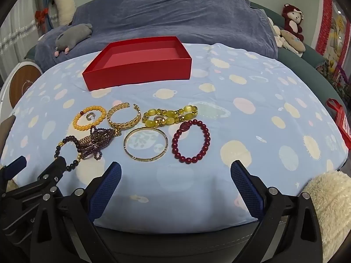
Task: Organize jewelry
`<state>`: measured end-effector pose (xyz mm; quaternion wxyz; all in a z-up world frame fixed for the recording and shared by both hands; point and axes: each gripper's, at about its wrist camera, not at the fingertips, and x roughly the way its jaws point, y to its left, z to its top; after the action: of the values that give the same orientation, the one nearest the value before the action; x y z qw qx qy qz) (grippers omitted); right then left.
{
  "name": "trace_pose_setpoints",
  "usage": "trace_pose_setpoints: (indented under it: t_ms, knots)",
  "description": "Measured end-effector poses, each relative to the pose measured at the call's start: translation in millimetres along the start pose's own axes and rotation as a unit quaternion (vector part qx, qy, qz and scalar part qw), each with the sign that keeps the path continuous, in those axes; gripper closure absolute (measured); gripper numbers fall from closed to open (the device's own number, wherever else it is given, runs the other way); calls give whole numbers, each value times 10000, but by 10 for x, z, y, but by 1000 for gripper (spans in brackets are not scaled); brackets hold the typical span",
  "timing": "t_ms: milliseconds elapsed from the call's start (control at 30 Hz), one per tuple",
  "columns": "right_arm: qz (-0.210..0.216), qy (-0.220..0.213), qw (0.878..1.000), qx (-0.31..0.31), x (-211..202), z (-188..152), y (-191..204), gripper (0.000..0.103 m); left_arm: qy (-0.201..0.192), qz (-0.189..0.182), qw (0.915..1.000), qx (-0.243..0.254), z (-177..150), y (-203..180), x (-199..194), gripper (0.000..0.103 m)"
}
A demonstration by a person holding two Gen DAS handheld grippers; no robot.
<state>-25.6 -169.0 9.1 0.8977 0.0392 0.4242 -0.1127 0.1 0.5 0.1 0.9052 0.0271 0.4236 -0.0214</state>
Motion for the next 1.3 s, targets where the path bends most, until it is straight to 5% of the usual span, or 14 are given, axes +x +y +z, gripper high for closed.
trace_pose_setpoints:
  t_ms: [1300]
  knots:
    - [-18,-105,9999,39,-44,-30,-41,7,-244,68,9997,66,-8,-17,-101,8]
